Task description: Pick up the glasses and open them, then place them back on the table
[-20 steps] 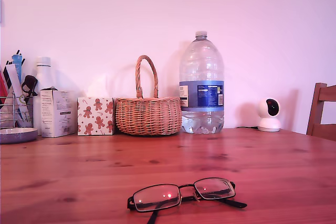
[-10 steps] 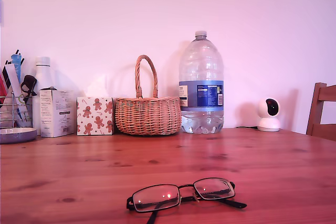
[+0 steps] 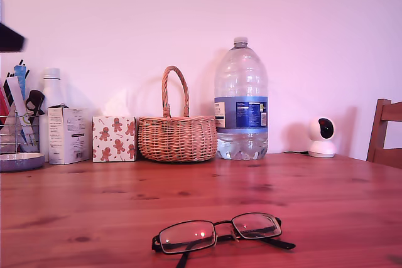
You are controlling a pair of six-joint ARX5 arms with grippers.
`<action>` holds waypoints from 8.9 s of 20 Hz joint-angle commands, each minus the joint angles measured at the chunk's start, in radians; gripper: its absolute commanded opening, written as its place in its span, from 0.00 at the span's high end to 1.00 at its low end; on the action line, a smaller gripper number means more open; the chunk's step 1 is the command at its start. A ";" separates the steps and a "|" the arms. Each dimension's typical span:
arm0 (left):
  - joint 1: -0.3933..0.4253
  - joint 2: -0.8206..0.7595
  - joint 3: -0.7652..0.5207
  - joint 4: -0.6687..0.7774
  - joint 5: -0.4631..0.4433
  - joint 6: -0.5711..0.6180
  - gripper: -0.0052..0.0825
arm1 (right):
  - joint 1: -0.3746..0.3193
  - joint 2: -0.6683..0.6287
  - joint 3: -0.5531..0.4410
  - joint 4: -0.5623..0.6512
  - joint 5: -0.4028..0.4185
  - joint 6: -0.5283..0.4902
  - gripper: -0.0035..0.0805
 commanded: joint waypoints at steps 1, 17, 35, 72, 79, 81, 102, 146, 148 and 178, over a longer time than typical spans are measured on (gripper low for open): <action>-0.040 0.086 0.061 0.003 0.031 0.021 0.96 | 0.010 -0.006 0.011 0.005 -0.008 0.020 0.97; -0.273 0.812 0.547 -0.226 0.052 0.301 0.96 | 0.013 -0.006 0.011 0.024 -0.007 0.076 0.97; -0.436 1.272 0.813 -0.351 -0.259 0.451 0.63 | 0.013 -0.006 0.011 -0.007 -0.004 0.076 0.97; -0.447 1.450 0.838 -0.271 -0.253 0.477 0.71 | 0.013 -0.006 0.011 -0.006 -0.008 0.080 0.97; -0.450 1.450 0.838 -0.274 -0.252 0.481 0.84 | 0.013 -0.006 0.011 -0.005 -0.008 0.080 0.97; -0.452 1.450 0.838 -0.272 -0.249 0.496 0.92 | 0.013 -0.006 0.011 -0.005 -0.008 0.080 0.97; -0.507 1.226 0.838 -0.321 -0.462 0.686 0.96 | 0.012 0.434 0.250 -0.056 -0.172 0.162 0.97; -0.104 1.351 0.859 -0.497 0.305 0.550 0.97 | 0.092 1.607 0.710 0.145 -0.903 0.480 0.73; -0.104 1.351 0.867 -0.496 0.305 0.550 0.97 | 0.092 1.607 0.710 0.145 -0.876 0.480 0.73; -0.122 1.350 0.874 -0.486 0.267 0.554 0.96 | 0.125 1.607 0.763 0.153 -0.775 0.486 0.96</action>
